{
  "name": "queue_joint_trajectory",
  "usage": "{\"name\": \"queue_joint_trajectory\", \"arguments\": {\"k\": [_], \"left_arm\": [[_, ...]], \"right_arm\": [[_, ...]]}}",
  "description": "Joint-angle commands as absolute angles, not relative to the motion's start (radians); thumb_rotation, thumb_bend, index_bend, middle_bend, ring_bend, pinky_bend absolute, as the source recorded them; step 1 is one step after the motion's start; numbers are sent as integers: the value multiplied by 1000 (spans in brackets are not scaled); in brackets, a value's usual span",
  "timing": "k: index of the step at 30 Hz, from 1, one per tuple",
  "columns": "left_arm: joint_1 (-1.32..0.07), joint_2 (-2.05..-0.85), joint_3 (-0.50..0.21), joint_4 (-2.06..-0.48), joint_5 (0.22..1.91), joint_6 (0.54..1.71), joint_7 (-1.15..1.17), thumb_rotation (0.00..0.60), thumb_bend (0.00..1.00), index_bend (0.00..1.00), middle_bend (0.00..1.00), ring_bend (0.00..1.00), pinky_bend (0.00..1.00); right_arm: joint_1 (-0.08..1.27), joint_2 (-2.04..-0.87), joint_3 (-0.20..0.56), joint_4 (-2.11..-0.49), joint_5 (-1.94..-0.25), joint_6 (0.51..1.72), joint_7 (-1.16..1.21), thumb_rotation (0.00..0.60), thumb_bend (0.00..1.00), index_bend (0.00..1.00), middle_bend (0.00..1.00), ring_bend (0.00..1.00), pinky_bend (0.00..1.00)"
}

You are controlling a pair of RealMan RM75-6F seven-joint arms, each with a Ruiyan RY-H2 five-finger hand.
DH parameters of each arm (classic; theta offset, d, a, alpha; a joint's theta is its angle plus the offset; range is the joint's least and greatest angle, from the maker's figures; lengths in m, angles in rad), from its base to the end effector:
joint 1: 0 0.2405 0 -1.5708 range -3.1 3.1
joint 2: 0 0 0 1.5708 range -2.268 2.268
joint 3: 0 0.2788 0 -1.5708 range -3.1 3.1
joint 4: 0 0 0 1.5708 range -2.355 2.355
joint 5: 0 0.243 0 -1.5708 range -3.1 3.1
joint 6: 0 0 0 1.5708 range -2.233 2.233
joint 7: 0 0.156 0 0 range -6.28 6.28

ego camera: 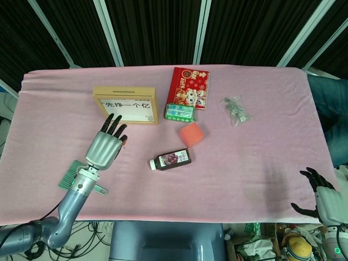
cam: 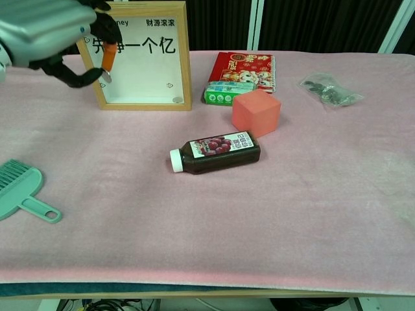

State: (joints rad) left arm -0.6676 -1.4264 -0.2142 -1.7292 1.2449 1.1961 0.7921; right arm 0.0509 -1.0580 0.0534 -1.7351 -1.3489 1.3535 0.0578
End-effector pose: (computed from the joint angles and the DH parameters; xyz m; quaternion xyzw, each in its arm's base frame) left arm -0.1226 0.3500 0.0157 -0.7463 -0.1754 -0.3764 0.5202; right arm -0.3560 -0.1816 0.1360 0.5384 -0.5024 0.3522 0.5776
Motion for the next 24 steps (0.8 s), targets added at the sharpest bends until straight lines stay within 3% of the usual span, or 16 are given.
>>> {"name": "queue_joint_trajectory", "arguments": {"k": [1,13,24], "left_arm": [[-694,-1385,-266,-1773,1187,1176,816,600,494,637,234,0,0],[-885,-1271,-481,-1791,750,1063,965,600,494,643,237,0,0],[-1057,-1246,-532,-1680,501,1056,1078,600,494,649,238,0,0]], "right_arm": [[50,-1058,54,-1736,-1349,1355,60,600,73,189,75,137,202],[48,-1054,53,-1742,-1344,1349,81,600,73,190,75,137,202],[46,-1048,53,-1747,-1338,1341,106,600,73,189,75,137,202]]}}
